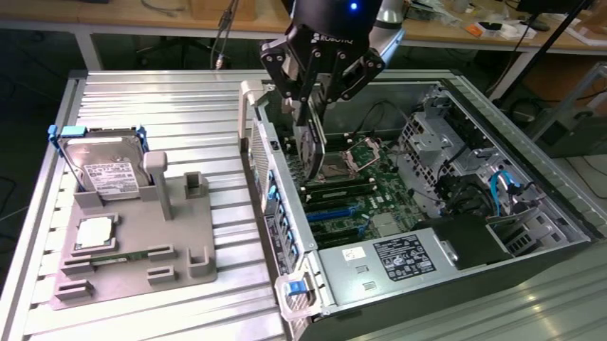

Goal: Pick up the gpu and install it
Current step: 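Pick up the gpu and move the gpu toward the slot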

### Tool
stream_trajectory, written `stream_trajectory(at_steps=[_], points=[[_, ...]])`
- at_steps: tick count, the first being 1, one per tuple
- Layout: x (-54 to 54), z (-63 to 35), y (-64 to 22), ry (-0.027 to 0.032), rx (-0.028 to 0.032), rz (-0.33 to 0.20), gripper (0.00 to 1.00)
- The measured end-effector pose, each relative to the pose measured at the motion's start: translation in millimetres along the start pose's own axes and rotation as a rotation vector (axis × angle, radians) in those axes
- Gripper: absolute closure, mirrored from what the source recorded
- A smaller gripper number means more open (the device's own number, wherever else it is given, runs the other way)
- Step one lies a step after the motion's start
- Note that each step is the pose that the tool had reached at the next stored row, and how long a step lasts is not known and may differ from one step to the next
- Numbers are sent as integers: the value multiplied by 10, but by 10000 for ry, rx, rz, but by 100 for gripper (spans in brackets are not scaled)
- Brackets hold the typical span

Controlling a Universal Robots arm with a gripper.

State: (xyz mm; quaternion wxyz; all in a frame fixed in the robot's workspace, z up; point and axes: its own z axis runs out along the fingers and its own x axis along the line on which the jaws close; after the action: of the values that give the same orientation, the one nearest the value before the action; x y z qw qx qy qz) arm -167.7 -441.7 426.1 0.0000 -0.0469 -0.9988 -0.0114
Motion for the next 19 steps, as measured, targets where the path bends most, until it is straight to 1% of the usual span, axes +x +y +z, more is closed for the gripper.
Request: stream_trajectory(at_steps=[19], points=[[-137, 0, 13, 0, 0, 0, 73]])
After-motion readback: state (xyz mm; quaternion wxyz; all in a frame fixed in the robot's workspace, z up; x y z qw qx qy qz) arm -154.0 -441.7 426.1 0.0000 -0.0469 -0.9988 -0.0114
